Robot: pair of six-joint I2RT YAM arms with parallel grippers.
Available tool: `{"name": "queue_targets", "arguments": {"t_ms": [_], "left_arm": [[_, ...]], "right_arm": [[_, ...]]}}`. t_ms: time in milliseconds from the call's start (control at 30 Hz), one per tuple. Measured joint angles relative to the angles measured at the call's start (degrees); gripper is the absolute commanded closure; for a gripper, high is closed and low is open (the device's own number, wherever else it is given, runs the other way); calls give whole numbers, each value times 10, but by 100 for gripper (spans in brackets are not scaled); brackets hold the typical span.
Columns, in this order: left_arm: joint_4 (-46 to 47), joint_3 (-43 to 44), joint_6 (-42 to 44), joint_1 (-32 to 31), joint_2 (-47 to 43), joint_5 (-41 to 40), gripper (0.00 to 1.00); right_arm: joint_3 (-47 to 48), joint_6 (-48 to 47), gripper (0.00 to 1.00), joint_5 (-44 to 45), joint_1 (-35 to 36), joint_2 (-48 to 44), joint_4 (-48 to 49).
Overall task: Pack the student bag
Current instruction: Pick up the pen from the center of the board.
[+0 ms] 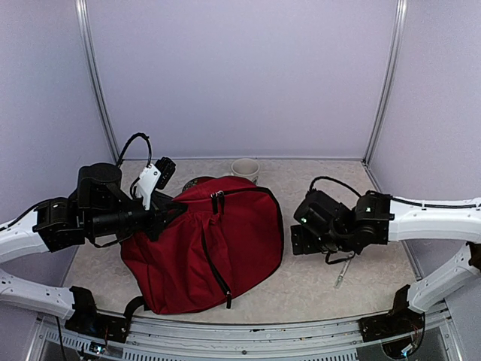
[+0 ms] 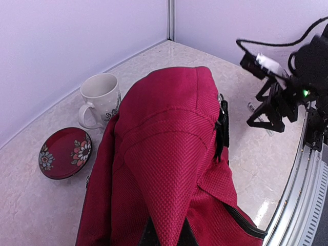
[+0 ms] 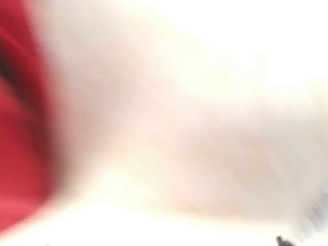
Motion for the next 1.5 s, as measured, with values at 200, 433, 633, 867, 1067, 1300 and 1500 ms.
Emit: {"name": "queue_targets", "arguments": {"t_ms": [200, 433, 633, 867, 1067, 1300, 1500], "left_arm": [[1, 0, 3, 0, 1, 2, 100], [10, -6, 3, 0, 0, 7, 100], [12, -7, 3, 0, -1, 7, 100], [13, -8, 3, 0, -3, 7, 100], [12, -9, 3, 0, -3, 7, 100], [13, -9, 3, 0, -3, 7, 100], [13, -9, 2, 0, -3, 6, 100]], "right_arm": [[-132, 83, 4, -29, -80, 29, -89], [-206, 67, 11, -76, -175, -14, -4], [-259, 35, 36, -135, -226, -29, 88], [-253, -12, 100, -151, -240, -12, 125], [-246, -45, 100, -190, -241, -10, 141], [-243, -113, 100, -283, -233, -103, 208], [-233, -178, 100, -365, -147, -148, 382]]}}
